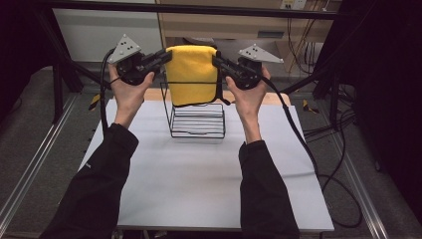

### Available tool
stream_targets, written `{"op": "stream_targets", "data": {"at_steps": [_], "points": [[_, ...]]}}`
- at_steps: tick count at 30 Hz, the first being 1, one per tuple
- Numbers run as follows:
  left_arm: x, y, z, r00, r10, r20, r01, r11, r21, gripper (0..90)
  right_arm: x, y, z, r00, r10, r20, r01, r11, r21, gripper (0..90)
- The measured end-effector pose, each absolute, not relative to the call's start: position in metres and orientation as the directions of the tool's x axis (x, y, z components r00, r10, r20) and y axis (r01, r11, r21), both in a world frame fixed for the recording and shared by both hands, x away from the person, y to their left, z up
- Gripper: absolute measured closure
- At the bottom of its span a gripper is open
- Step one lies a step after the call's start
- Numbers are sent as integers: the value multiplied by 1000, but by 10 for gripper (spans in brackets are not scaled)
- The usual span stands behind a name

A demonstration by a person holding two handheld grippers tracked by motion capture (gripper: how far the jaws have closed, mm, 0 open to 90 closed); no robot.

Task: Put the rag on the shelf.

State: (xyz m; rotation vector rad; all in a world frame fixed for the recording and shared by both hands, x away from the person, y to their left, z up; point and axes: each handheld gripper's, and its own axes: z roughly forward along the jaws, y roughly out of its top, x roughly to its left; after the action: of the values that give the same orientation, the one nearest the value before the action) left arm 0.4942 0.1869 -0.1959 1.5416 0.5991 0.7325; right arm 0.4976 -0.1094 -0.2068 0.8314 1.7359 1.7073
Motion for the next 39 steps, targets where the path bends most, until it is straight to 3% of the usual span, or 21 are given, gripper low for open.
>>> {"op": "stream_targets", "data": {"at_steps": [18, 39], "points": [[470, 186, -206, 686, 714, 142, -42, -156, 987, 813, 480, -110, -218, -662, 750, -3, 50, 47, 998, 786], [448, 192, -235, 719, 685, 118, 74, -243, 967, 778, 459, -115, -231, -707, 706, -39, 137, 192, 972, 715]]}}
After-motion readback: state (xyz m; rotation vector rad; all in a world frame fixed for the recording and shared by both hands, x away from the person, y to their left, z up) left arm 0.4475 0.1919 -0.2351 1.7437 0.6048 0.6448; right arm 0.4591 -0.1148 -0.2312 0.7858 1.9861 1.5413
